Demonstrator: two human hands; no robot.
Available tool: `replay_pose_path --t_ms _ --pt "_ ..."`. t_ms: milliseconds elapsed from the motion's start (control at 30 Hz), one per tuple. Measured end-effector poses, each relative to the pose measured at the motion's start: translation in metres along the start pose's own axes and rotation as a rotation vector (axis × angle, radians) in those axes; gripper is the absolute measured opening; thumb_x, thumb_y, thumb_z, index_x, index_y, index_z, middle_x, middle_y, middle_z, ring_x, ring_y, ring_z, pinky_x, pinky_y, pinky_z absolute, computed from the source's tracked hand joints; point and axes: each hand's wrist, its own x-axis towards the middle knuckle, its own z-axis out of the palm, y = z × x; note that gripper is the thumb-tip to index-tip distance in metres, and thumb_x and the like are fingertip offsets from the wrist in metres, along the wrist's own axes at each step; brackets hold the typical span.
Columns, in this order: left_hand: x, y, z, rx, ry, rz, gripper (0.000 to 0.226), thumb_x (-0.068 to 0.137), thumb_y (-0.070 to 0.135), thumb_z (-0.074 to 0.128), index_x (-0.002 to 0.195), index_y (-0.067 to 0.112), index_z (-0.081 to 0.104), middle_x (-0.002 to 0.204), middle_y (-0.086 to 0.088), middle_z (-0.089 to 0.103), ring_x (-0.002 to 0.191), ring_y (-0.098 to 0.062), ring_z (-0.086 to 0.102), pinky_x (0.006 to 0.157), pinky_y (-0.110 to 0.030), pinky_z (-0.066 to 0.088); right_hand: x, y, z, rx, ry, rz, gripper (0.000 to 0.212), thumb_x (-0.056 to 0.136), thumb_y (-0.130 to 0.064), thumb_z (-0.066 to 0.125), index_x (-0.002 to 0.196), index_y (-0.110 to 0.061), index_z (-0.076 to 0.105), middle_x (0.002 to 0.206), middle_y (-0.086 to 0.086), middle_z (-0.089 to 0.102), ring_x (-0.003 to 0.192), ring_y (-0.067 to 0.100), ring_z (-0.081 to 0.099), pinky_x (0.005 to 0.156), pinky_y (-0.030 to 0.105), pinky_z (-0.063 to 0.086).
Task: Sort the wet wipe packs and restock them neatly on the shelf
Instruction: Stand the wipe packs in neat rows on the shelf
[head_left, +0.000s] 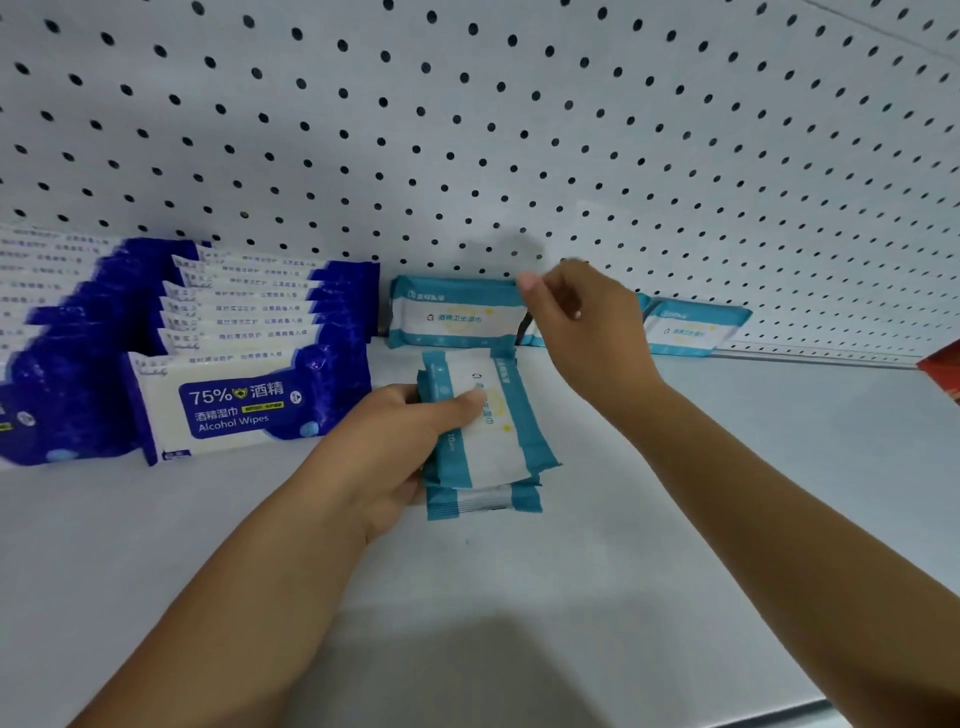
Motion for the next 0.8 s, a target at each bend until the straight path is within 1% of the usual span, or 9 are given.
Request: replay_pose_path --t_ms 100,200,267,367,500,567,633,733,800 --pt "0.0 -0.001 0.003 -0.032 -0.011 0.022 0.042 0.086 0.025 0.077 0.125 0.017 0.065 0.103 -0.002 0.08 0.092 -0.022 0.078 0.077 -0.044 0.064 -0.033 0.0 -0.016 0.065 -0.26 0.235 0.061 0.091 -0.068 0.046 0.086 -0.01 0.065 0.073 0.0 0.069 0.061 0.01 0.06 0.066 0.029 0.054" --pt "-0.001 0.0 0.009 -0.039 -0.017 0.056 0.061 0.072 0.034 0.079 0.129 0.021 0.062 0.103 -0.002 0.08 0.088 -0.022 0.079 0.069 -0.042 0.065 -0.054 0.001 -0.026 0.225 -0.403 0.388 0.056 0.082 -0.069 0.058 0.086 -0.014 0.069 0.066 -0.009 0.069 0.055 0.003 0.06 0.061 0.023 0.052" --pt "0.0 0.0 0.013 -0.031 -0.019 0.032 0.068 0.065 0.043 0.076 0.129 0.026 0.062 0.105 -0.002 0.08 0.09 -0.025 0.079 0.069 -0.045 0.065 -0.061 0.008 -0.029 0.323 -0.417 0.414 0.047 0.084 -0.062 0.063 0.089 -0.016 0.072 0.076 -0.008 0.074 0.066 0.01 0.068 0.064 0.024 0.058" --pt "0.001 -0.003 0.018 -0.067 -0.071 -0.037 0.054 0.08 0.049 0.069 0.128 0.024 0.062 0.118 -0.007 0.076 0.104 -0.03 0.075 0.079 -0.051 0.064 -0.067 0.019 -0.033 0.351 -0.402 0.411 0.035 0.089 -0.051 0.065 0.091 -0.018 0.075 0.084 -0.009 0.077 0.079 0.015 0.074 0.065 0.023 0.061" --pt "0.007 -0.012 0.016 -0.031 -0.064 0.044 0.025 0.102 0.024 0.058 0.126 0.018 0.064 0.115 -0.007 0.077 0.102 -0.028 0.076 0.075 -0.048 0.065 -0.069 0.03 -0.043 0.341 -0.367 0.422 0.031 0.091 -0.048 0.065 0.09 -0.018 0.073 0.083 -0.012 0.077 0.075 0.006 0.074 0.061 0.019 0.058" --pt "0.008 -0.014 0.015 -0.017 -0.05 0.084 0.026 0.102 0.016 0.058 0.127 0.018 0.065 0.112 -0.005 0.078 0.1 -0.026 0.077 0.073 -0.045 0.065 -0.068 0.034 -0.047 0.349 -0.348 0.437 0.032 0.093 -0.046 0.063 0.09 -0.016 0.073 0.081 -0.014 0.076 0.074 0.004 0.073 0.059 0.018 0.057" --pt "0.008 -0.014 0.016 -0.006 -0.048 0.103 0.027 0.101 0.019 0.06 0.128 0.019 0.066 0.112 -0.004 0.079 0.1 -0.025 0.077 0.074 -0.044 0.064 -0.067 0.036 -0.049 0.347 -0.346 0.441 0.033 0.095 -0.046 0.061 0.09 -0.015 0.071 0.082 -0.014 0.076 0.076 0.005 0.073 0.06 0.018 0.057" --pt "0.007 -0.014 0.017 -0.007 -0.058 0.126 0.03 0.096 0.027 0.065 0.125 0.019 0.067 0.111 -0.004 0.079 0.099 -0.025 0.077 0.074 -0.044 0.065 -0.066 0.037 -0.046 0.336 -0.352 0.417 0.034 0.097 -0.046 0.057 0.088 -0.015 0.067 0.089 -0.008 0.077 0.081 0.013 0.074 0.067 0.023 0.059" --pt "0.007 -0.015 0.017 0.004 -0.051 0.157 0.034 0.093 0.024 0.068 0.126 0.019 0.067 0.112 -0.002 0.078 0.1 -0.024 0.077 0.074 -0.043 0.065 -0.065 0.038 -0.045 0.375 -0.354 0.421 0.033 0.098 -0.045 0.055 0.087 -0.015 0.063 0.093 -0.003 0.077 0.084 0.016 0.074 0.071 0.029 0.061"
